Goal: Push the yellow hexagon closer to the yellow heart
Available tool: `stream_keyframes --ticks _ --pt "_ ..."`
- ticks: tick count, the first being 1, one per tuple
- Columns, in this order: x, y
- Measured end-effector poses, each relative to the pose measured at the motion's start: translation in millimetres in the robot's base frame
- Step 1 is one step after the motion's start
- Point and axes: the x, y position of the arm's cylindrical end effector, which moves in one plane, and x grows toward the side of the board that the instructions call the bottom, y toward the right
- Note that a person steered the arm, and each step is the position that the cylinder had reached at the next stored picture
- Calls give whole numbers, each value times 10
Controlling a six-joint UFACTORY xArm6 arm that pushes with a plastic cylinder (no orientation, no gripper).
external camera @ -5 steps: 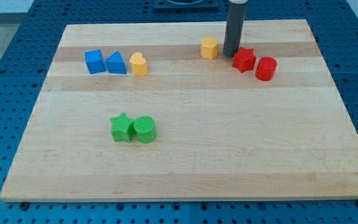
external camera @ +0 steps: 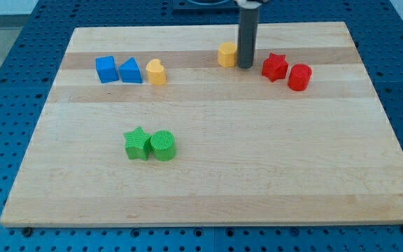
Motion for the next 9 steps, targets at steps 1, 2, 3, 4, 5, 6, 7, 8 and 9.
stream_keyframes --ticks 1,2,3,4,5,6,7,8,9 --pt "-439 111" --pt "-432 53" --pt "-162 -125" --pt "165 -344" --pt "431 -550" --pt "629 -709" --pt "623 -457" --pt "444 6" --pt "3 22"
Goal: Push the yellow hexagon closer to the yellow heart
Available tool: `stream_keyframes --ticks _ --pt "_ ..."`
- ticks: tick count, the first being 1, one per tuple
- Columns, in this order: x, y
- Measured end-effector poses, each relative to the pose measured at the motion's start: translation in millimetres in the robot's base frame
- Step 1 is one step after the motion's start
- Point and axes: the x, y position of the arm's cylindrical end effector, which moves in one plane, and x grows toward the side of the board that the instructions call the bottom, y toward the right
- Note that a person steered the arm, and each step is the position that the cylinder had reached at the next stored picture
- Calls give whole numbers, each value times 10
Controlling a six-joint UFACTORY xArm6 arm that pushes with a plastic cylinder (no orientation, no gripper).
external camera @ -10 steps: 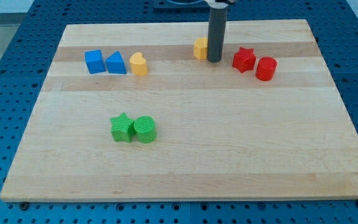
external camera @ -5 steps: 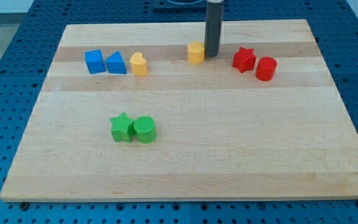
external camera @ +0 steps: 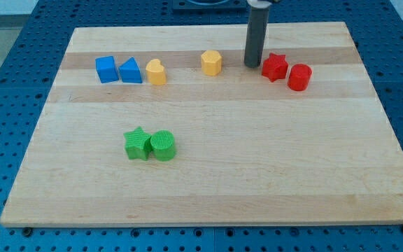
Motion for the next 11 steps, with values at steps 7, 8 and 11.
stream_keyframes --ticks 7,8,11 --pt "69 -646" --pt "187 -800" --pt "404 -617"
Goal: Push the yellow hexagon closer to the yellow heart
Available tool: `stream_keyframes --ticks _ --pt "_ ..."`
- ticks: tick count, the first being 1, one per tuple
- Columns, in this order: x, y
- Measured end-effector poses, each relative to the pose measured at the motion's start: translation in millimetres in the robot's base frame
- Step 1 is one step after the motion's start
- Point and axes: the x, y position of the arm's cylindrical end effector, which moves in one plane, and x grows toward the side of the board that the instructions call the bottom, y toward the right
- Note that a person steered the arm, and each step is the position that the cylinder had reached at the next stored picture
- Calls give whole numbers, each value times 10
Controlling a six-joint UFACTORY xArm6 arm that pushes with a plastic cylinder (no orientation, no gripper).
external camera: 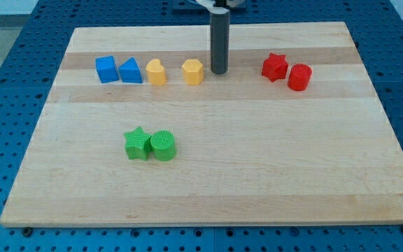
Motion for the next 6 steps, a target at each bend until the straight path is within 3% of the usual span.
stream_keyframes --ticks 6 --pt "101 -505"
